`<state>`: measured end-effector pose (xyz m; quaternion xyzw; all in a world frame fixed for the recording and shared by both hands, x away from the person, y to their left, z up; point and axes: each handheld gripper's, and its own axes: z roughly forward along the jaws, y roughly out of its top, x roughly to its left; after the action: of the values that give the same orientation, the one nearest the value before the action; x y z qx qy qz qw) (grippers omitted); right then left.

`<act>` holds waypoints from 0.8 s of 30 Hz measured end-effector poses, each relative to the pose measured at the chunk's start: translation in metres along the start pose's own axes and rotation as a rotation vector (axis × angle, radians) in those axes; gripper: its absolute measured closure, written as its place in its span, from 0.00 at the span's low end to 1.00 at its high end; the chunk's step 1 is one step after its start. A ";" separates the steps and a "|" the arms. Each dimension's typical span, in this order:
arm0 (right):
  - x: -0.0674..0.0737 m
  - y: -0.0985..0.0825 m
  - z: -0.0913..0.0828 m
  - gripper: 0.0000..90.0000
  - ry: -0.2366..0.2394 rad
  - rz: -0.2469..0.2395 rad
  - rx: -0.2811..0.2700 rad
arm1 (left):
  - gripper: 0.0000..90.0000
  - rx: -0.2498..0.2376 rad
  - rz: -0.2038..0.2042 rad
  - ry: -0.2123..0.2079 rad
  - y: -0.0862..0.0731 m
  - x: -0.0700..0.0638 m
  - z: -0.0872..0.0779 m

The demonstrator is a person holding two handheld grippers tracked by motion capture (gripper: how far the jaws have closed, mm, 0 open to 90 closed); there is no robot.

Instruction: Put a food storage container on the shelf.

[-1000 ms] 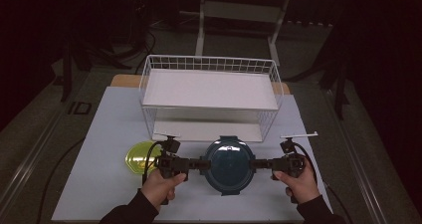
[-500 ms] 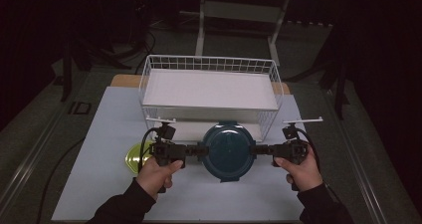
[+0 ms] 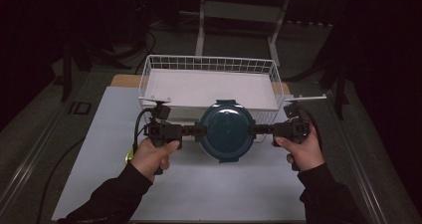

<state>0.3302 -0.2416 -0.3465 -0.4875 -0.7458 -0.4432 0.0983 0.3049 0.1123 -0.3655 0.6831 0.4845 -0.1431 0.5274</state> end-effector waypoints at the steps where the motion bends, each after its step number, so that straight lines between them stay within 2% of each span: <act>1: 0.001 0.003 -0.001 0.75 0.000 0.002 0.000 | 0.64 -0.005 0.002 -0.001 0.003 -0.001 -0.001; 9: 0.006 0.033 -0.009 0.75 -0.014 -0.008 -0.039 | 0.64 -0.046 0.019 -0.009 0.032 -0.004 -0.004; 16: 0.010 0.057 -0.011 0.74 -0.038 -0.017 -0.057 | 0.63 -0.049 0.047 -0.008 0.060 -0.004 -0.006; 21: 0.013 0.073 -0.009 0.74 -0.065 -0.014 -0.061 | 0.63 -0.051 0.035 -0.014 0.076 0.003 -0.004; 24: 0.010 0.079 -0.006 0.74 -0.073 0.011 -0.062 | 0.63 -0.050 0.024 -0.014 0.085 0.010 -0.002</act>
<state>0.3883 -0.2292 -0.2927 -0.5101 -0.7321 -0.4477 0.0583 0.3779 0.1212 -0.3225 0.6744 0.4759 -0.1294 0.5494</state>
